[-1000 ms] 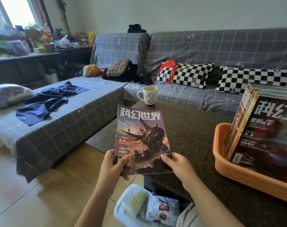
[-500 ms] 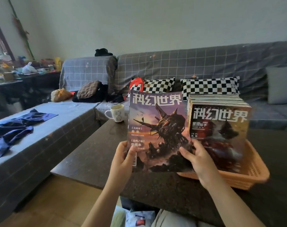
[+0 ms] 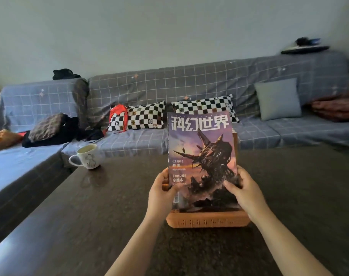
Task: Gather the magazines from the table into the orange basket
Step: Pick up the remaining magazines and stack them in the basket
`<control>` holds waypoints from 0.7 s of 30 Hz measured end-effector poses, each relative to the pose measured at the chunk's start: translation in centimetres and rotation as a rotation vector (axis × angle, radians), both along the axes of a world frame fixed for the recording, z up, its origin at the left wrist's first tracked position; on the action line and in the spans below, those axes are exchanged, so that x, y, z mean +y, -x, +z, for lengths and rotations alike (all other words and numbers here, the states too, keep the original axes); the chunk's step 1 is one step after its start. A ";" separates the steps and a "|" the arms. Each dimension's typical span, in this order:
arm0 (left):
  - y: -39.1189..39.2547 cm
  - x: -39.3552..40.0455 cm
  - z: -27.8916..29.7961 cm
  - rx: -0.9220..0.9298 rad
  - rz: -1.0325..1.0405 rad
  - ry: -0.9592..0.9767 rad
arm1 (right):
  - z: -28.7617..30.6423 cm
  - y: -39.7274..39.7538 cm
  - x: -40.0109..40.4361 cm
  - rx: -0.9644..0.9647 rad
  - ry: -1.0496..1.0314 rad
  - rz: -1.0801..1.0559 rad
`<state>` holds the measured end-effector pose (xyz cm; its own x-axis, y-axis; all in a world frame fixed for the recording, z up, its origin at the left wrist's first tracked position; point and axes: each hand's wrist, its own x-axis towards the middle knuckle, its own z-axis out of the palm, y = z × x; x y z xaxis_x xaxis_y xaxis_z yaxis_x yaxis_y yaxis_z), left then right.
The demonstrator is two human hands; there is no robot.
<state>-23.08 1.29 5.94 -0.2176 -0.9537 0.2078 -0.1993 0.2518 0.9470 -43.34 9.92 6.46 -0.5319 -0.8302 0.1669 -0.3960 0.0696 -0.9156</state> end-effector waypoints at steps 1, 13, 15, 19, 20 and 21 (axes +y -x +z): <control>0.5 -0.3 -0.2 -0.032 0.005 0.001 | -0.2 0.4 -0.2 0.015 -0.008 0.000; 3.6 -3.4 -2.0 -0.612 0.089 0.059 | -2.4 2.9 -2.7 0.316 -0.245 -0.120; 3.7 -3.6 -2.5 -0.722 0.076 0.065 | -2.7 2.9 -3.1 0.372 -0.326 -0.152; 3.9 -3.6 -2.9 -0.896 0.035 0.097 | -2.8 2.6 -3.5 0.439 -0.505 -0.179; 3.9 -3.7 -2.8 -0.910 0.035 0.097 | -2.7 2.6 -3.5 0.446 -0.526 -0.186; 3.9 -3.8 -2.9 -0.922 0.034 0.091 | -2.8 2.6 -3.6 0.450 -0.541 -0.190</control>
